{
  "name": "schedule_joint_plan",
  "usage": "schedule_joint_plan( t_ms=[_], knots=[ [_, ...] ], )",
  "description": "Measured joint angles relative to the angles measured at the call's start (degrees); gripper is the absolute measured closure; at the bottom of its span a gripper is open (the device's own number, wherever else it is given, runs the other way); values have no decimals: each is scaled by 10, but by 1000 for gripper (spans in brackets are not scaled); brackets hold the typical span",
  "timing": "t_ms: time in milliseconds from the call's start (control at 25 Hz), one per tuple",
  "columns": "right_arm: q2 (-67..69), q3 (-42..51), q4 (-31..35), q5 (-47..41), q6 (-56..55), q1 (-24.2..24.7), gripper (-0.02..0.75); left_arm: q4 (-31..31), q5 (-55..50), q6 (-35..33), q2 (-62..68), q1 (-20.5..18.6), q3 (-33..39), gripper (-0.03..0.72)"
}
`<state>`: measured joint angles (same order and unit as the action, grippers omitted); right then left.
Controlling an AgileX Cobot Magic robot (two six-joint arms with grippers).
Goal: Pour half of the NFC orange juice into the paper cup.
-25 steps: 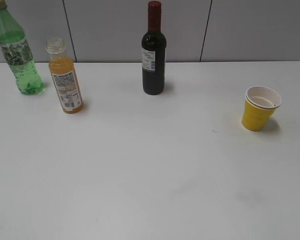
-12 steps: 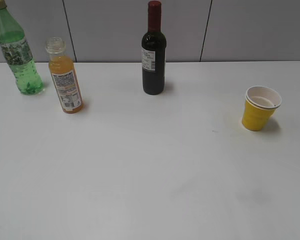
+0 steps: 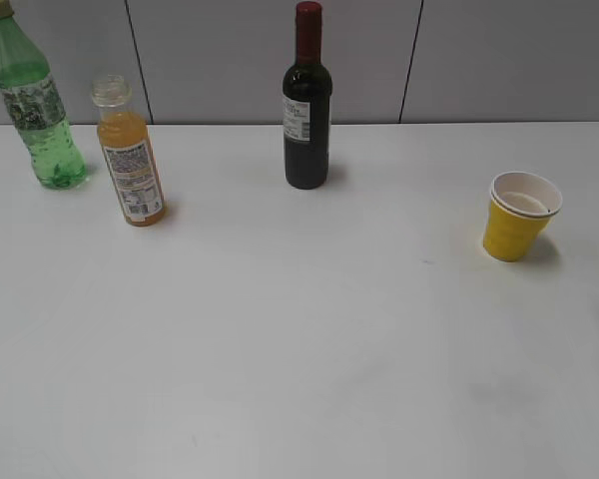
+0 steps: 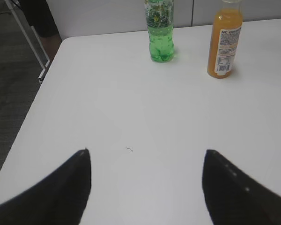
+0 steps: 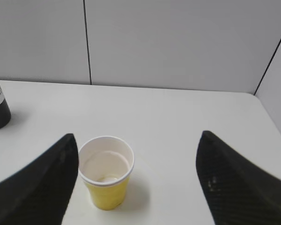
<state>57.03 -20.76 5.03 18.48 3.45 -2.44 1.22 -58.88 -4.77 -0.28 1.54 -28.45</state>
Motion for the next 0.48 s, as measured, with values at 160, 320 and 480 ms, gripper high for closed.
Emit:
schedule_joint_plan(
  t_ms=[160,320,480],
  knots=[
    [67,46,-18,106,-50,0,144,0,0,0,0,0,0,125],
    [133,91,-50,234,-78,0,144,0,0,0,0,0,0,125],
    [209,105,-64,348,-83,0,144,0,0,0,0,0,0,125]
  ],
)
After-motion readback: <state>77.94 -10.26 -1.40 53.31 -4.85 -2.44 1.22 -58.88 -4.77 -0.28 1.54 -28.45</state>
